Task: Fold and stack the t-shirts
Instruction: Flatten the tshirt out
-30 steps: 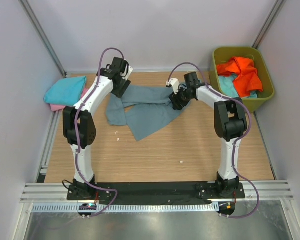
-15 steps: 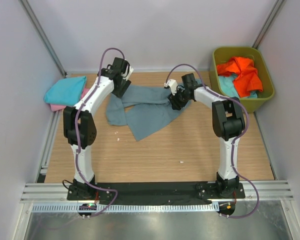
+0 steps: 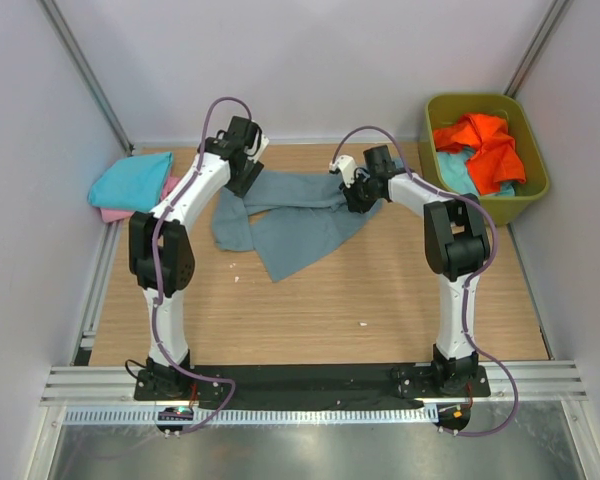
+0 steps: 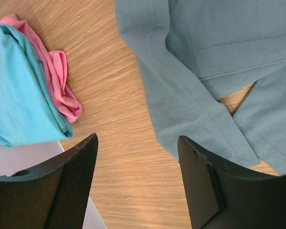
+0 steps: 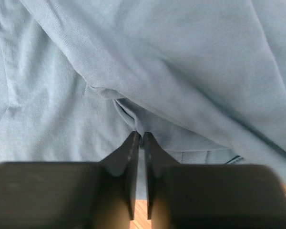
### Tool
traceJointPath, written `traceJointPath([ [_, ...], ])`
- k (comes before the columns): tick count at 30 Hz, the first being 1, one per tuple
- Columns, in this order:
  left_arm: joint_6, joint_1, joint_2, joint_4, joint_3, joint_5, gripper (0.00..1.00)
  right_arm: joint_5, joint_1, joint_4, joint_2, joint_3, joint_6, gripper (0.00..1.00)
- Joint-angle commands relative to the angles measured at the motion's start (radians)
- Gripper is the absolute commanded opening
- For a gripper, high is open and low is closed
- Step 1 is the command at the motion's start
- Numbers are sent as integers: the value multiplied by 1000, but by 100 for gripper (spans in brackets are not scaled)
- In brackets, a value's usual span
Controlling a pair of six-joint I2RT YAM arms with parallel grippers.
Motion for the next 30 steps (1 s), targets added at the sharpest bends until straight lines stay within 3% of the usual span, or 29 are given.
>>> traceJointPath([
  [1, -2, -4, -2, 25, 14, -16, 69, 13, 8, 41, -16, 48, 20, 12],
  [2, 0, -4, -4, 25, 15, -17, 69, 20, 7, 48, -45, 50, 26, 6],
  [6, 29, 12, -36, 34, 13, -11, 69, 62, 8, 64, -152, 89, 17, 2],
  [17, 46, 49, -5, 52, 37, 63, 70, 111, 14, -15, -319, 379, 34, 1],
  [21, 70, 47, 50, 63, 109, 105, 69, 145, 28, -8, -364, 376, 12, 2],
  [25, 110, 49, 111, -41, 227, 185, 66, 175, 36, -3, -390, 346, -20, 1],
  [30, 105, 42, 64, -112, 153, 352, 62, 221, 34, 22, -392, 275, -48, 1],
])
